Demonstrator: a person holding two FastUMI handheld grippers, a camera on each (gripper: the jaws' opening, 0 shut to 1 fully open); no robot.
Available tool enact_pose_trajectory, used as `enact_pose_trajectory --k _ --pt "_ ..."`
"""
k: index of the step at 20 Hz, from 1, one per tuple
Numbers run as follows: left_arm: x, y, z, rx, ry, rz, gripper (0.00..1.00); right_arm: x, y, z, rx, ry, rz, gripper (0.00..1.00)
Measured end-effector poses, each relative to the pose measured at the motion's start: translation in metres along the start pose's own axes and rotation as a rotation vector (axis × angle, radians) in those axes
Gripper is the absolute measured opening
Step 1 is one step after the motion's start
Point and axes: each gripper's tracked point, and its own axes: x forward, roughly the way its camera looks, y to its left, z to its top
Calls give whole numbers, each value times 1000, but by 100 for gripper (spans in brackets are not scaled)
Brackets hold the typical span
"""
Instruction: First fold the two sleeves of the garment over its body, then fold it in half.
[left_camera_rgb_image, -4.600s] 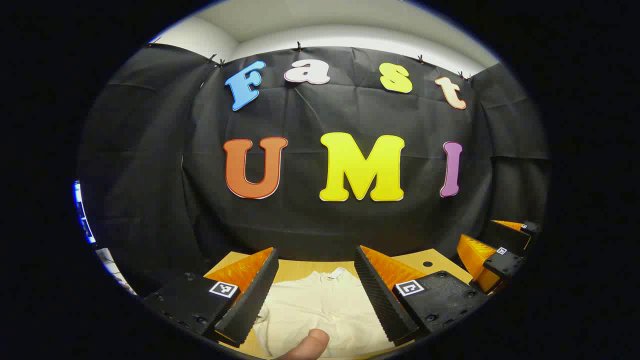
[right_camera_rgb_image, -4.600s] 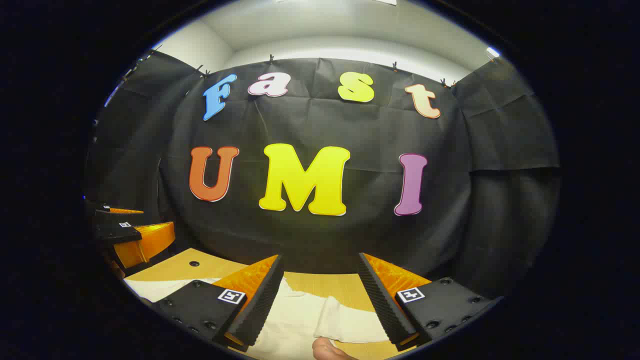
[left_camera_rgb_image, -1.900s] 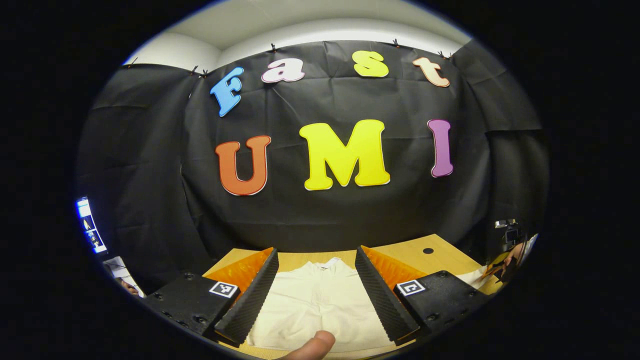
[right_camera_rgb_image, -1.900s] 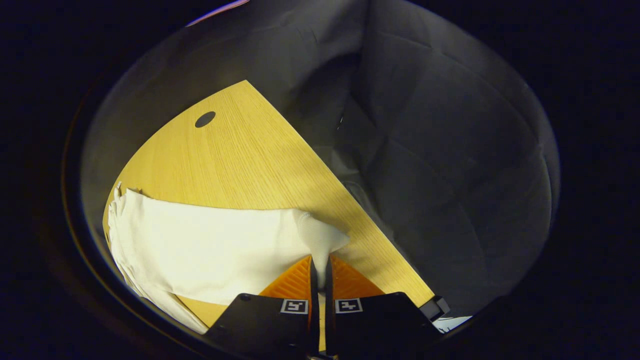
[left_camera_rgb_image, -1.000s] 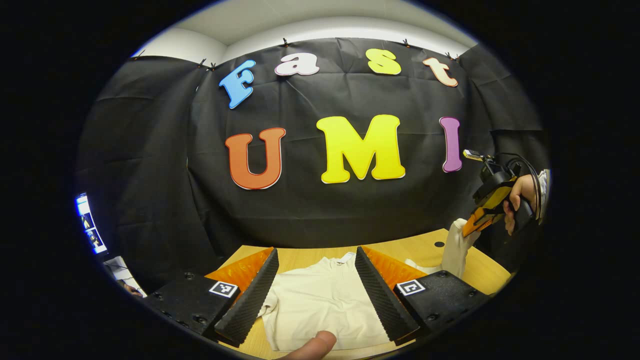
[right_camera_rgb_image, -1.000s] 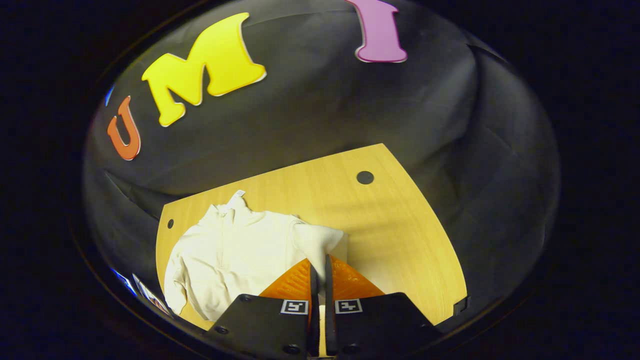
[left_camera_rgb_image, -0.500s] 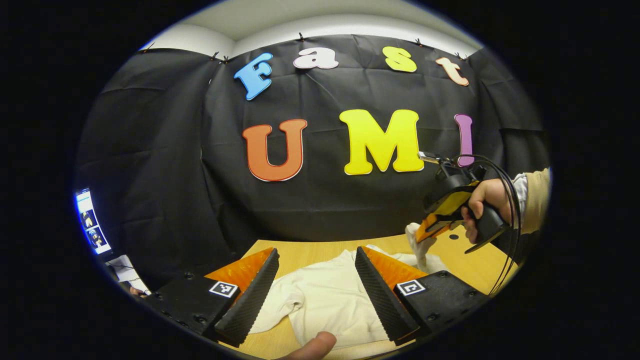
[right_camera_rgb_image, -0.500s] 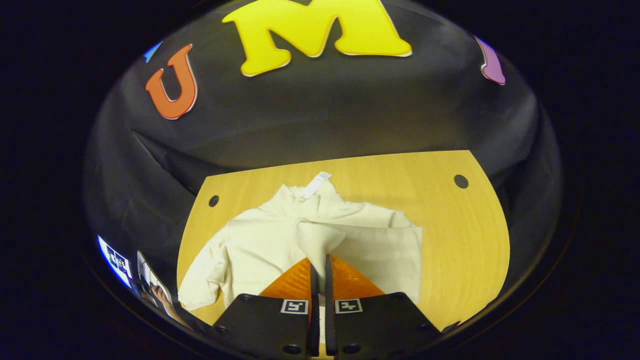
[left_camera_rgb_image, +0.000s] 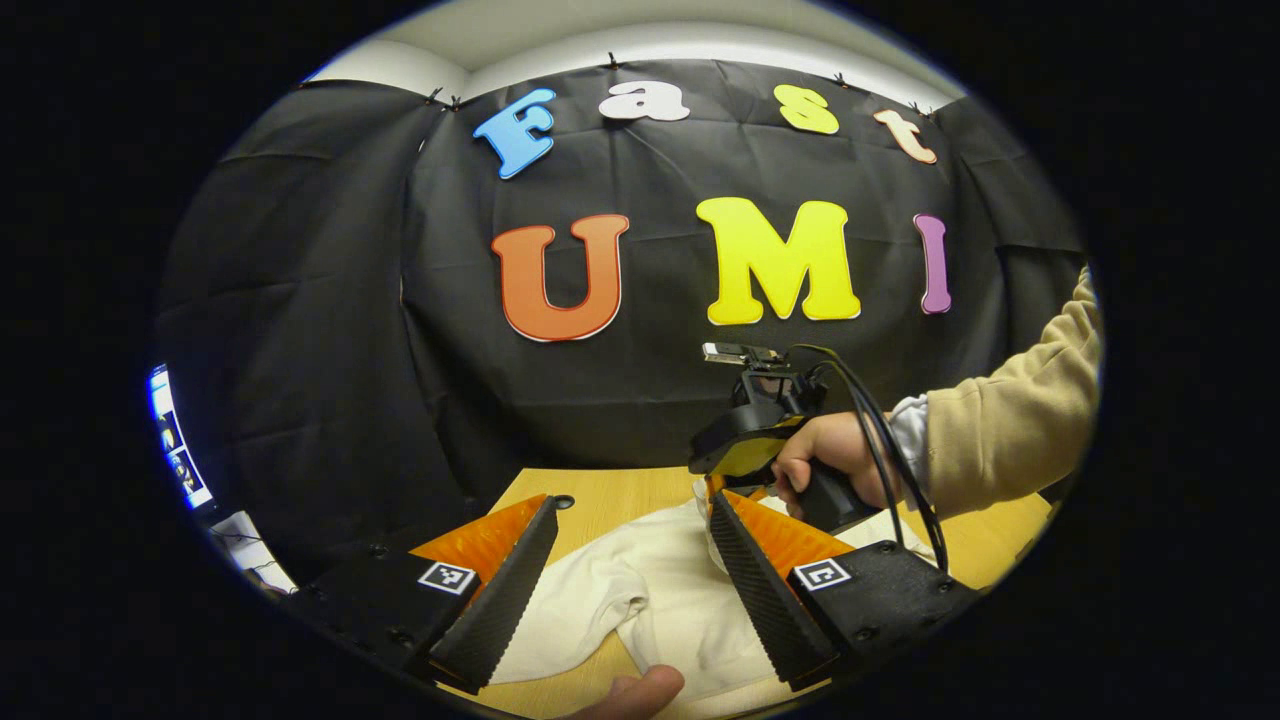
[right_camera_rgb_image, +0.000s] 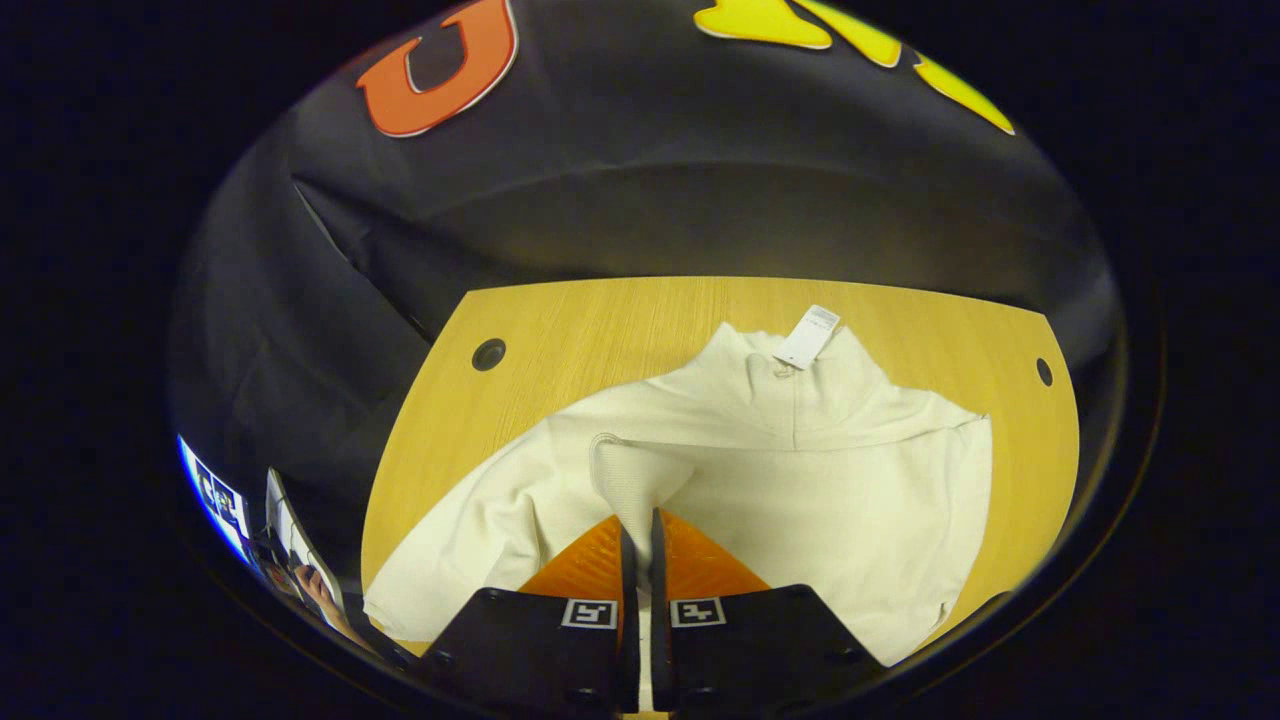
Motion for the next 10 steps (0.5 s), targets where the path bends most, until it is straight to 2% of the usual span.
enact_pose_trajectory --k 3,6,7,8,9,10 --pt "1 18 -20 6 34 31 99 47 20 -25 -39 62 -18 5" --pt "-1 17 -34 -27 77 33 99 68 33 -38 -53 97 19 12" --pt "-1 17 -35 -26 78 39 99 66 35 -37 -61 94 32 18" --pt "-2 17 -34 -27 78 45 99 68 34 -35 -66 88 25 30" --pt "-2 18 -34 -31 79 53 99 65 34 -32 -72 72 32 33" --pt "-3 17 -38 -38 90 65 99 59 36 -29 -80 60 56 48"
